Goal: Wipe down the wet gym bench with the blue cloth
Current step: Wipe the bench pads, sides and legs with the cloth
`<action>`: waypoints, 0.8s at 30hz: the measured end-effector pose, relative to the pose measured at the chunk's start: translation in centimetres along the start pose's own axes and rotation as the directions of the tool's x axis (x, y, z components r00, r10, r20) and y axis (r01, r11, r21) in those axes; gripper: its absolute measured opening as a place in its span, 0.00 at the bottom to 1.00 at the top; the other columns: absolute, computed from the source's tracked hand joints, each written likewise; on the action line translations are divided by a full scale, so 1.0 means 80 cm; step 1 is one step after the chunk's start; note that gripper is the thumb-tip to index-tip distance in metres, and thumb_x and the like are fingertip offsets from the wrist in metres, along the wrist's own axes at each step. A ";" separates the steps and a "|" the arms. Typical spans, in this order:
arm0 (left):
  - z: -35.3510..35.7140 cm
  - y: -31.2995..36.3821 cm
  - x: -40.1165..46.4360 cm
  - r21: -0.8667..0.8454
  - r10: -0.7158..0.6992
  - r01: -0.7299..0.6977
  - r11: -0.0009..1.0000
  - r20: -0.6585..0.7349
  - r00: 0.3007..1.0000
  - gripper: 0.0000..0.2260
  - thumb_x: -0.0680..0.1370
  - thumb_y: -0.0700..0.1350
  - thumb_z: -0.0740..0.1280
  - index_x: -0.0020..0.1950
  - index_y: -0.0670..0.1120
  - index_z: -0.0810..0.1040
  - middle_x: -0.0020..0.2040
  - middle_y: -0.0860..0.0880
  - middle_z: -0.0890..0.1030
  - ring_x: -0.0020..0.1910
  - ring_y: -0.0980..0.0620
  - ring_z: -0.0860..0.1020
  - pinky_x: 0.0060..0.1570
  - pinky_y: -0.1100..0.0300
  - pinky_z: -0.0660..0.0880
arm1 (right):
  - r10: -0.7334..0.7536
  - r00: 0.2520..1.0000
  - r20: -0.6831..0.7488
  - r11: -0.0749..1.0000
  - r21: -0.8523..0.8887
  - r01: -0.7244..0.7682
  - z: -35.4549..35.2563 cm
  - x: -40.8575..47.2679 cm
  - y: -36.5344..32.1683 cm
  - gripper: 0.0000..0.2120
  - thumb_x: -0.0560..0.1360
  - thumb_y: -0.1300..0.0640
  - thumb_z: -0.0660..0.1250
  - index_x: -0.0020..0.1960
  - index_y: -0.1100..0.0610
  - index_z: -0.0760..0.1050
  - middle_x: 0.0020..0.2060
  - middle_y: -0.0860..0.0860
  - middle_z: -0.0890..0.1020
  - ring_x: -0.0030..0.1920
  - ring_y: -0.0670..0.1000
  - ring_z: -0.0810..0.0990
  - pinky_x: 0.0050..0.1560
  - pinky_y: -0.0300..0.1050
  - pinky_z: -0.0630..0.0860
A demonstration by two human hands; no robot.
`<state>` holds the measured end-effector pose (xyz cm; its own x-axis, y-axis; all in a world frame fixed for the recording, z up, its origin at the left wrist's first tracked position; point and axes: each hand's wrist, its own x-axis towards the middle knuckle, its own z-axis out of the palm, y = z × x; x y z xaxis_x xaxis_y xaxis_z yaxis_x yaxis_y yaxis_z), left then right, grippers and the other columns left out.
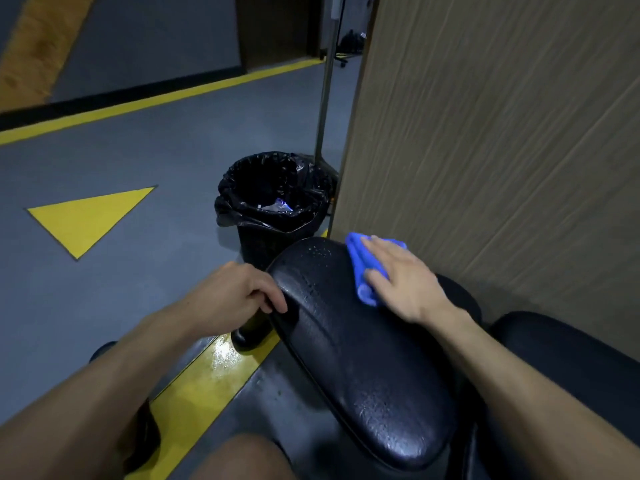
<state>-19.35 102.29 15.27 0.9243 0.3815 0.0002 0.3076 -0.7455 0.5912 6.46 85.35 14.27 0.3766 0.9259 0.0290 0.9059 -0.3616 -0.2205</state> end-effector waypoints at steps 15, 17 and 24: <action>-0.001 -0.021 -0.016 0.003 0.015 -0.015 1.000 -0.019 1.000 0.20 0.78 0.33 0.61 0.51 0.57 0.84 0.50 0.63 0.82 0.50 0.64 0.80 0.51 0.58 0.79 | 0.223 0.975 0.010 0.975 0.024 -0.223 0.001 0.038 -0.041 0.30 0.77 0.42 0.51 0.76 0.51 0.66 0.75 0.52 0.70 0.75 0.52 0.66 0.74 0.48 0.58; -0.005 -0.024 -0.018 0.003 0.001 -0.001 1.000 -0.023 1.000 0.17 0.79 0.37 0.61 0.51 0.57 0.84 0.51 0.64 0.82 0.50 0.61 0.81 0.50 0.56 0.79 | 0.185 0.982 -0.020 0.983 -0.006 -0.185 0.013 0.043 -0.072 0.34 0.74 0.40 0.47 0.77 0.50 0.64 0.76 0.51 0.69 0.76 0.52 0.64 0.76 0.50 0.56; -0.025 -0.043 -0.014 0.261 -0.151 0.131 0.956 0.058 0.987 0.17 0.74 0.40 0.59 0.42 0.58 0.84 0.44 0.62 0.83 0.47 0.57 0.79 0.53 0.58 0.76 | -0.409 0.912 0.043 0.911 0.070 0.406 0.041 -0.009 -0.128 0.34 0.71 0.44 0.54 0.77 0.44 0.64 0.79 0.46 0.60 0.80 0.50 0.55 0.80 0.50 0.47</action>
<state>-21.86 105.55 14.86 0.8789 0.4574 -0.1353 0.4740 -0.8057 0.3552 -3.76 88.73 13.29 -0.0354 0.9966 0.0749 0.9649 0.0536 -0.2570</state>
